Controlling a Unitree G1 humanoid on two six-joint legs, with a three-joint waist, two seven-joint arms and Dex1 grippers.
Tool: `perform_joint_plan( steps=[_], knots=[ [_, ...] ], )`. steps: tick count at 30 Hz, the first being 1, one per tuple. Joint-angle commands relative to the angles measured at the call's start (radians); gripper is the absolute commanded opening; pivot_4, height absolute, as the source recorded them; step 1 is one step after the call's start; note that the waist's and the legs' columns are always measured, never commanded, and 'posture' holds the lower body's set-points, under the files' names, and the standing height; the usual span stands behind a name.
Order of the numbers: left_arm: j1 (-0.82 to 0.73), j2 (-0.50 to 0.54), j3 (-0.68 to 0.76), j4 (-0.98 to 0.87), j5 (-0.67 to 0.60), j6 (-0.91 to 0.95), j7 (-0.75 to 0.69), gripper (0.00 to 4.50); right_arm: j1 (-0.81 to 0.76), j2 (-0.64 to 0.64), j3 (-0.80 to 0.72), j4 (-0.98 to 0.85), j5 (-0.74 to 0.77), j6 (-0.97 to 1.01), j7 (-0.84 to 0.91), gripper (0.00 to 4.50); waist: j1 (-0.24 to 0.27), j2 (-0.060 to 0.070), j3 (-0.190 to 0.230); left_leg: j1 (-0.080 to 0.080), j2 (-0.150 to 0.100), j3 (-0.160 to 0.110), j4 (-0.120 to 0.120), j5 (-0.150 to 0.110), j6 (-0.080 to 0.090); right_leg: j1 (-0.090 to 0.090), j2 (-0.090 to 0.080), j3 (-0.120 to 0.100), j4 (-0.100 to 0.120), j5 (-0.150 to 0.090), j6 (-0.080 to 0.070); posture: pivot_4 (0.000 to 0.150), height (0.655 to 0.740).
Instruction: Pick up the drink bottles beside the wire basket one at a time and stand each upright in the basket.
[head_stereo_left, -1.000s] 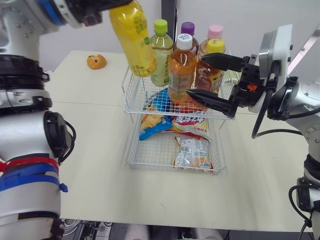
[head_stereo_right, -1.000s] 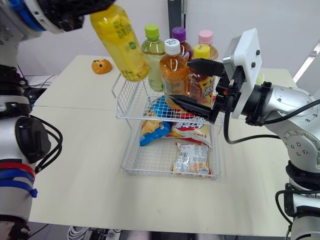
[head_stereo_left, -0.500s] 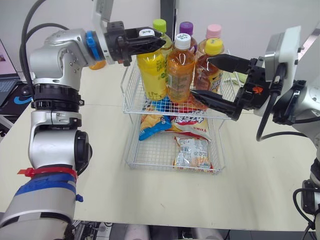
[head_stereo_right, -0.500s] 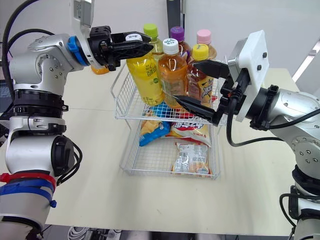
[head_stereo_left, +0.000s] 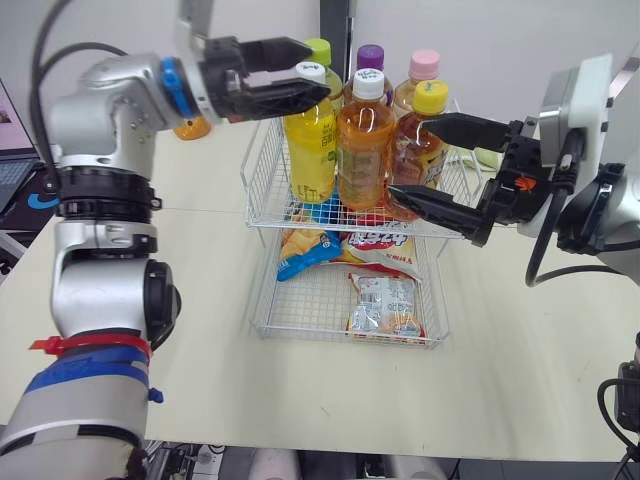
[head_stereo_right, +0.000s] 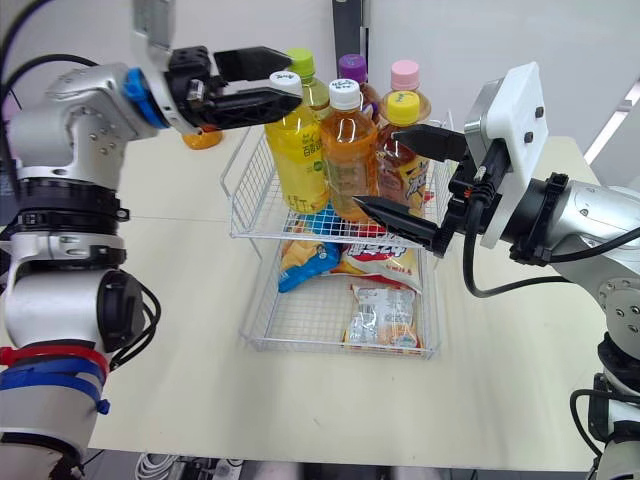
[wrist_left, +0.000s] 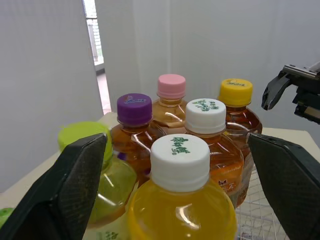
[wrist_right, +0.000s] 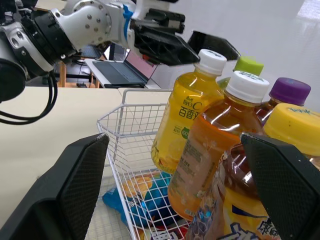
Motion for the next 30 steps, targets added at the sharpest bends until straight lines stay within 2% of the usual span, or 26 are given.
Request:
perform_joint_plan(
  steps=[1,5,10,15,20,24,30],
  knots=[
    [-0.029,0.094,0.094,0.007,-0.007,-0.012,0.075,4.49,-0.022,-0.018,-0.055,0.015,-0.038,-0.039,-0.033,4.5,-0.005,0.0,0.0,0.0,0.0,0.0,0.0,0.0,0.0,0.0,0.0,0.0,0.0,0.0,0.0,0.15,0.74],
    [0.045,0.158,0.177,0.066,0.024,-0.108,0.226,4.49,-0.031,-0.165,-0.213,0.209,-0.095,-0.094,0.077,4.5,-0.004,0.001,0.0,0.0,-0.001,0.0,0.0,0.0,0.0,0.0,-0.001,0.0,0.0,0.0,0.0,0.15,0.74],
    [0.274,0.182,0.255,0.071,0.072,-0.29,0.371,4.49,0.079,-0.217,-0.24,0.477,-0.317,-0.344,0.178,4.5,0.007,0.0,-0.002,0.003,0.0,0.001,-0.001,0.0,0.0,0.002,-0.001,0.0,-0.001,0.0,0.0,0.15,0.74],
    [0.549,0.123,0.304,0.054,0.124,-0.471,0.553,4.49,0.169,-0.15,-0.229,0.819,-0.531,-0.643,0.147,4.5,0.005,0.0,-0.002,0.003,0.001,0.003,0.003,0.0,0.0,0.002,-0.001,0.001,0.002,0.0,0.0,0.15,0.74],
    [0.758,0.034,0.282,0.025,0.204,-0.583,0.724,4.49,0.236,-0.047,-0.216,1.098,-0.66,-0.867,0.057,4.5,0.005,0.0,-0.002,0.003,0.001,0.005,0.002,0.0,0.0,0.001,-0.001,0.002,0.003,0.0,0.0,0.15,0.74],
    [0.833,-0.022,0.276,0.047,0.231,-0.654,0.801,4.49,0.288,0.041,-0.215,1.182,-0.707,-0.981,-0.014,4.5,0.005,0.0,-0.002,0.004,0.001,0.006,0.001,0.0,0.0,0.001,-0.001,0.003,0.003,0.0,0.0,0.15,0.74],
    [0.848,-0.075,0.268,0.039,0.221,-0.685,0.846,4.49,0.344,0.117,-0.211,1.233,-0.748,-1.071,-0.092,4.5,0.005,0.001,-0.002,0.006,0.001,0.007,0.001,0.0,0.0,0.002,-0.001,0.004,0.004,0.0,0.0,0.15,0.74]
  ],
)
